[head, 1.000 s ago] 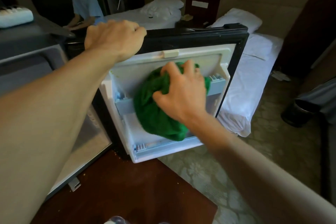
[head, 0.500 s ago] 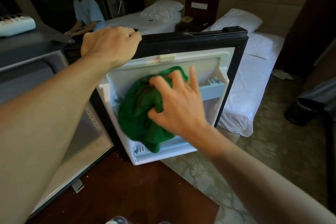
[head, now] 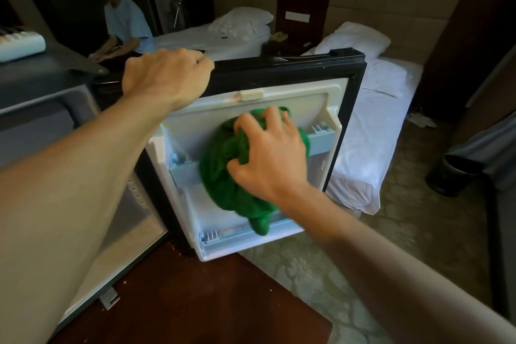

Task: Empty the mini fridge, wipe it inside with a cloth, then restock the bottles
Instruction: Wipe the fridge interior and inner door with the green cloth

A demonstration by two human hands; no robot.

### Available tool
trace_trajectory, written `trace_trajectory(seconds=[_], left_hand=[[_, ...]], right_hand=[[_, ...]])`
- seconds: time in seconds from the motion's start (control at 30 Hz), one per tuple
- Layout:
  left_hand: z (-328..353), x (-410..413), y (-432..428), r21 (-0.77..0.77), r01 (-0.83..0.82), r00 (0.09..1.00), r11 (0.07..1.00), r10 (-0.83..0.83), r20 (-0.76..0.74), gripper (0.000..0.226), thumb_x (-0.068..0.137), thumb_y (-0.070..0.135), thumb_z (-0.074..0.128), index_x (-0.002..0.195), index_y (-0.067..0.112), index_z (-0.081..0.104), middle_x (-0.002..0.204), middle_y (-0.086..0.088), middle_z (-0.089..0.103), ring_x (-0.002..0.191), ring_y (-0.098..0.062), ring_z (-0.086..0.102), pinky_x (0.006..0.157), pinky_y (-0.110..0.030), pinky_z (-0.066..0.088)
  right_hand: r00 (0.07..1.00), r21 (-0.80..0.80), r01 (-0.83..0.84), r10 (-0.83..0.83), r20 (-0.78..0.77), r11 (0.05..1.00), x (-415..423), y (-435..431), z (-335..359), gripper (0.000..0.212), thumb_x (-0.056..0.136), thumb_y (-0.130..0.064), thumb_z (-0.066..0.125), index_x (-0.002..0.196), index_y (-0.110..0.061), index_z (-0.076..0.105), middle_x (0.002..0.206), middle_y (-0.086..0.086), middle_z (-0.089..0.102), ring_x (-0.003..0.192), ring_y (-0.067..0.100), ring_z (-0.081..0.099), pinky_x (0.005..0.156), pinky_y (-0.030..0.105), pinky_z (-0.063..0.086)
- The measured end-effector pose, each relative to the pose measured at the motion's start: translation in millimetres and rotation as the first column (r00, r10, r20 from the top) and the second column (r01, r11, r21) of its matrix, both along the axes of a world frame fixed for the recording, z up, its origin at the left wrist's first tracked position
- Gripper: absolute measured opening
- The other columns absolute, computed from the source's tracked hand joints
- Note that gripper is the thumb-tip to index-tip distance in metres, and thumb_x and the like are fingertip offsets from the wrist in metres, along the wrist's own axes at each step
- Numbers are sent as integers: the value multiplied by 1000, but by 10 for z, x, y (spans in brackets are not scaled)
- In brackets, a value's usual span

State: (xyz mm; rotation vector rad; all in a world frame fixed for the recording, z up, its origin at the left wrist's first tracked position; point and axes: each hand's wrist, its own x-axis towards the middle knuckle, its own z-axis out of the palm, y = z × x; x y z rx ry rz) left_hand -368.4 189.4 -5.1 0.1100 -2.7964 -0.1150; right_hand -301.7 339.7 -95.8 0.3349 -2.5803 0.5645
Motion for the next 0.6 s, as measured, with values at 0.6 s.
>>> trace_trajectory(seconds=[0.6], left_hand=[[4,46,-7,36,23,1000,999,-23,0,43,99,45,24,115,31,61,107,-14,57,94,-36,47,77,-40,26]], right_hand=[[993,84,72,-79,84,994,-120,672,87,61,63,-59,55,119,-34,49,110,7,53,114,28,50,119,51,5]])
